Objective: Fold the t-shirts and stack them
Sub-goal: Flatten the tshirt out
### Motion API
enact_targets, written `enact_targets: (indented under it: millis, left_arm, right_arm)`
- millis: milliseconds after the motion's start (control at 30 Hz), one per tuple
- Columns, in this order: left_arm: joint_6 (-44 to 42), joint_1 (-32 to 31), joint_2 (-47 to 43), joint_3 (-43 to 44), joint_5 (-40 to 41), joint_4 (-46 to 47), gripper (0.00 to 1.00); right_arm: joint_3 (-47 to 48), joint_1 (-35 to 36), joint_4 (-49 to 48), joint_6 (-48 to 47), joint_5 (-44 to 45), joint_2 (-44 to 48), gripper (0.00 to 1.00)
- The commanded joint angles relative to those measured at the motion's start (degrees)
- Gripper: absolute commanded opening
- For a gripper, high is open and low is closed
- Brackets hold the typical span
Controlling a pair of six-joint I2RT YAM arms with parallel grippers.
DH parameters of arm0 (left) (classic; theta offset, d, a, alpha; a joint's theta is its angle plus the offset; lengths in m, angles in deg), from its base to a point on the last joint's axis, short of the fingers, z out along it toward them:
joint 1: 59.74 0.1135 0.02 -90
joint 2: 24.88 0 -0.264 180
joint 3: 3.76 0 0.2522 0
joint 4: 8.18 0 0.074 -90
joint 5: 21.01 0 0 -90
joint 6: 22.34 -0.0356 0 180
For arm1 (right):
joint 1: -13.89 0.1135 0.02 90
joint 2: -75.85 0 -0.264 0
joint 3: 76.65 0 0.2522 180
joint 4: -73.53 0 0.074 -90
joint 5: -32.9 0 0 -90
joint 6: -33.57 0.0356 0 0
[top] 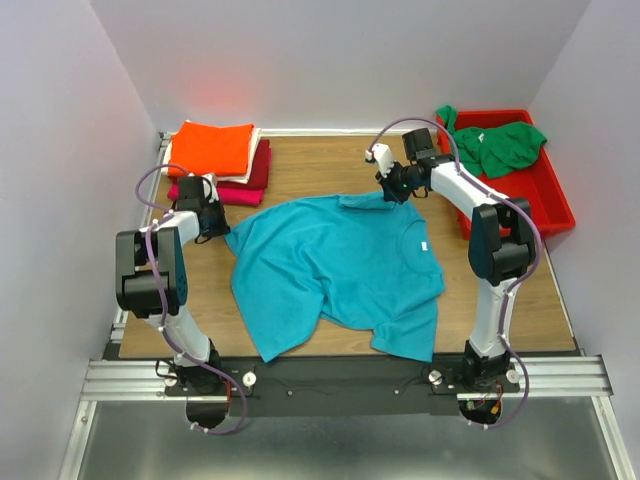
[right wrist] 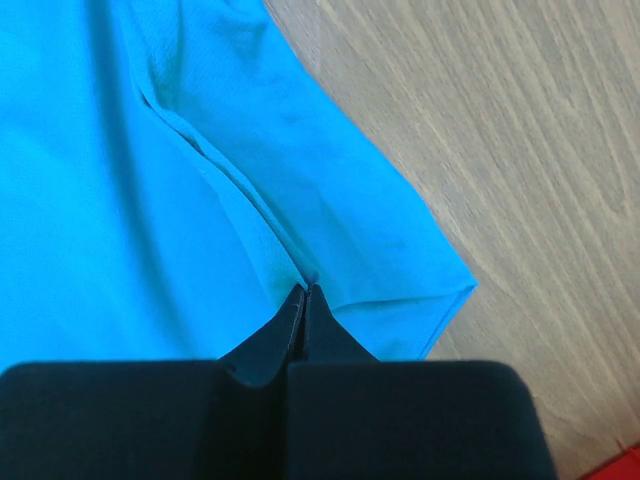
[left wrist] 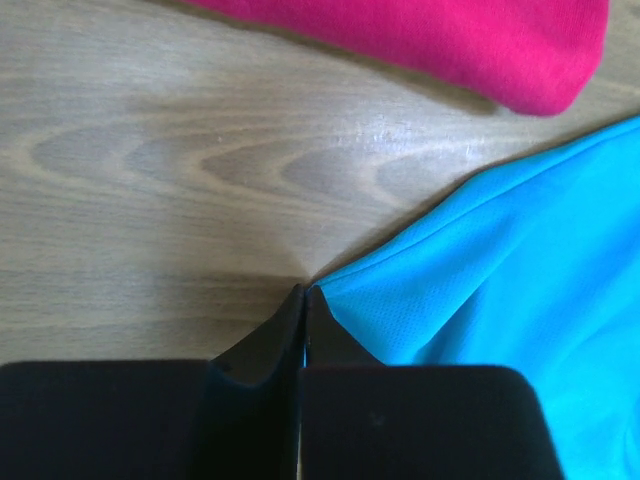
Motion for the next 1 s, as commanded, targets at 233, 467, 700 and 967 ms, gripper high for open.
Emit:
enact_targets:
  millis: [233, 467, 700, 967]
  left_arm:
    - [-1.65, -0.42, -7.16, 2.31, 1.61, -4.18, 0.0]
    - [-2.36, -1.03, -15.32, 2.48, 5.21, -3.31, 0.0]
    - [-2.8, -1.3, -28.42, 5.12, 12.59, -1.99, 0.0]
    - [-1.66, -1.39, -41.95, 16.0, 15.77, -1.81, 0.0]
  right_arm:
    - [2.3, 0.31, 0.4, 1.28, 1.98, 1.14, 0.01]
    - [4.93, 0.31, 0.4, 3.47, 5.13, 3.51, 0.01]
    - [10.47, 0.23, 0.49, 3.57, 9.8, 12.73, 0.01]
    - [19.51, 0.31, 0.49, 1.8, 10.51, 24.59, 0.01]
